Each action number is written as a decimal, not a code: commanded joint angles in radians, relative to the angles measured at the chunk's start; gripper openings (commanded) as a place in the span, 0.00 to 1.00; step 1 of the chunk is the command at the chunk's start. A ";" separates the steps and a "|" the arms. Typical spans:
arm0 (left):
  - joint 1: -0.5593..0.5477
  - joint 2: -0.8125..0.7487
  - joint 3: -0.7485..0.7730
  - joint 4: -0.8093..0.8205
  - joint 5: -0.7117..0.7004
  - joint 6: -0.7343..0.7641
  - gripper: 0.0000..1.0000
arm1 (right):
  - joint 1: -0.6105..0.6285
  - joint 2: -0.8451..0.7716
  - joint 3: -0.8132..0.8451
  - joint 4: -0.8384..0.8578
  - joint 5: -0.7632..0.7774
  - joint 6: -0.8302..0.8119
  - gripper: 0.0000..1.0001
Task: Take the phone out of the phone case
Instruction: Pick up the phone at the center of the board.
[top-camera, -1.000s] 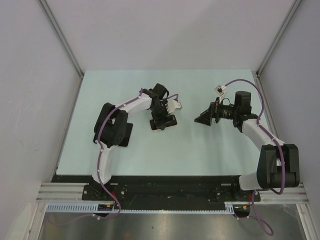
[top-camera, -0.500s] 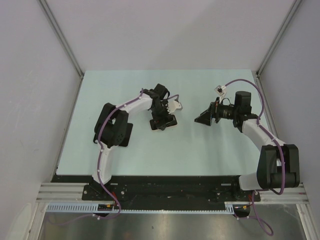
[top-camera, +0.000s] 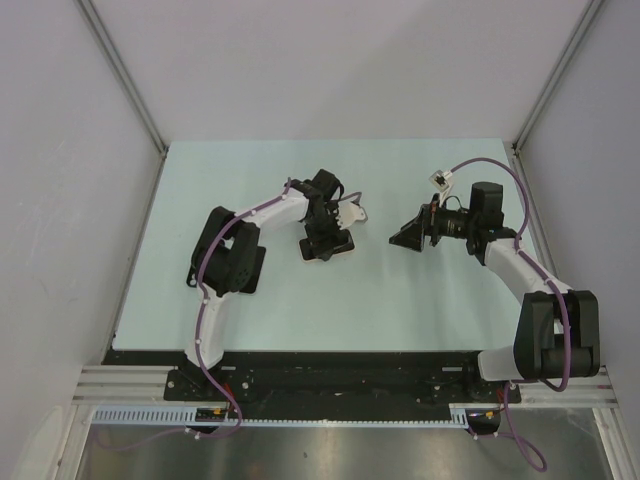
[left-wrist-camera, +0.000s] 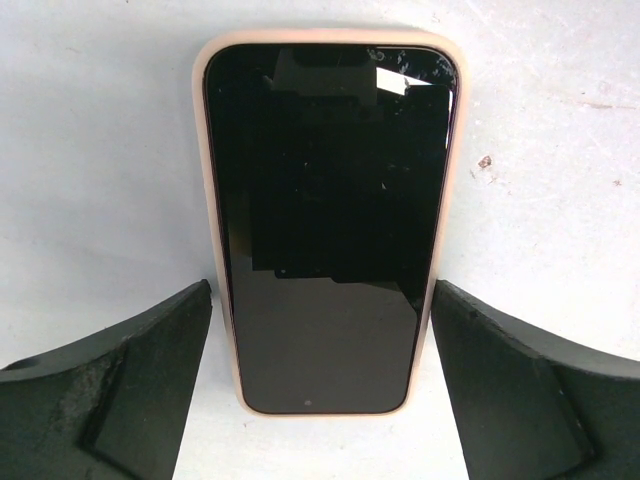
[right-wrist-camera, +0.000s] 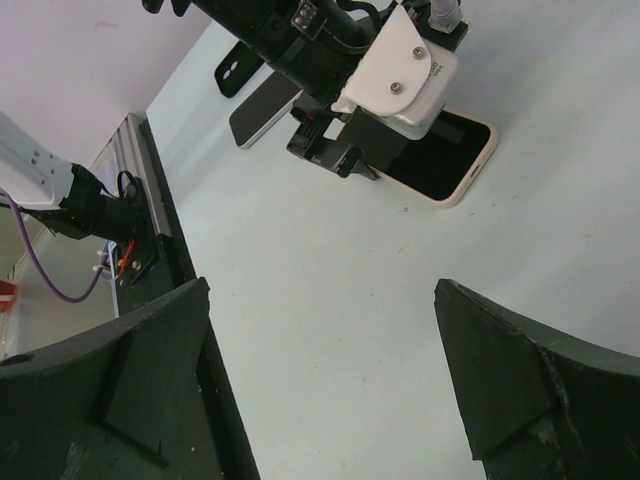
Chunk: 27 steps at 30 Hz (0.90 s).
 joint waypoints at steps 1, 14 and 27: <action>-0.016 0.068 -0.026 -0.056 -0.025 -0.014 0.90 | -0.003 -0.034 0.021 0.008 -0.003 -0.021 1.00; -0.022 0.050 -0.038 -0.058 0.064 -0.007 0.22 | -0.021 -0.034 0.021 0.031 -0.022 0.012 1.00; -0.030 -0.085 -0.032 -0.030 0.164 -0.055 0.14 | -0.037 -0.025 0.021 0.059 -0.042 0.055 1.00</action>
